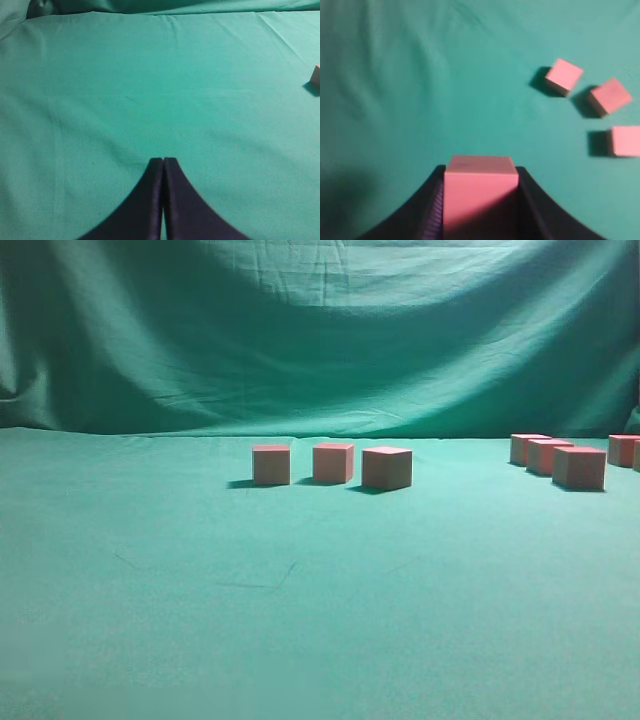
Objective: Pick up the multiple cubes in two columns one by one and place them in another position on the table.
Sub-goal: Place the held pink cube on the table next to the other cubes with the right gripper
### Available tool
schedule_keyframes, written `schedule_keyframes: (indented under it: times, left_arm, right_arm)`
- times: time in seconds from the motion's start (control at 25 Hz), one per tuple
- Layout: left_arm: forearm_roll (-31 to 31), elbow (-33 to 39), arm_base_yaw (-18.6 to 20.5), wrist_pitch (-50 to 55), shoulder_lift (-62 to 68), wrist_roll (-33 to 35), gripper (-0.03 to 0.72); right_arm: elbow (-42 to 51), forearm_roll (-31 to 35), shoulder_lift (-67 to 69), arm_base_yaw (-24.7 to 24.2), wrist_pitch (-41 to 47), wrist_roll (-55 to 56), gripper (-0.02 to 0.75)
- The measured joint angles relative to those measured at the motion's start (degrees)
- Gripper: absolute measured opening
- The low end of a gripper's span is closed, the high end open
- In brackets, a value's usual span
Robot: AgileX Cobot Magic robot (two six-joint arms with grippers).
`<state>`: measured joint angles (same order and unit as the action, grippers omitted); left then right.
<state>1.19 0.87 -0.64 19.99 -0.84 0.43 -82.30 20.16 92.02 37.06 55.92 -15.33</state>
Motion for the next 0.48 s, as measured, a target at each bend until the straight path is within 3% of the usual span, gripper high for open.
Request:
schedule_keyframes:
  times: [0.2, 0.36, 0.48]
  left_arm:
    - [0.00, 0.00, 0.00, 0.00, 0.00, 0.00, 0.000]
    - [0.00, 0.00, 0.00, 0.00, 0.00, 0.00, 0.000]
    - [0.00, 0.00, 0.00, 0.00, 0.00, 0.00, 0.000]
  right_arm:
    - [-9.06, -11.68, 9.67, 6.63, 3.45, 14.87, 0.281]
    - [-14.76, -17.47, 16.17, 6.97, 6.02, 22.70, 0.281]
    - [-17.71, -18.27, 20.01, 6.97, 6.16, 24.30, 0.281]
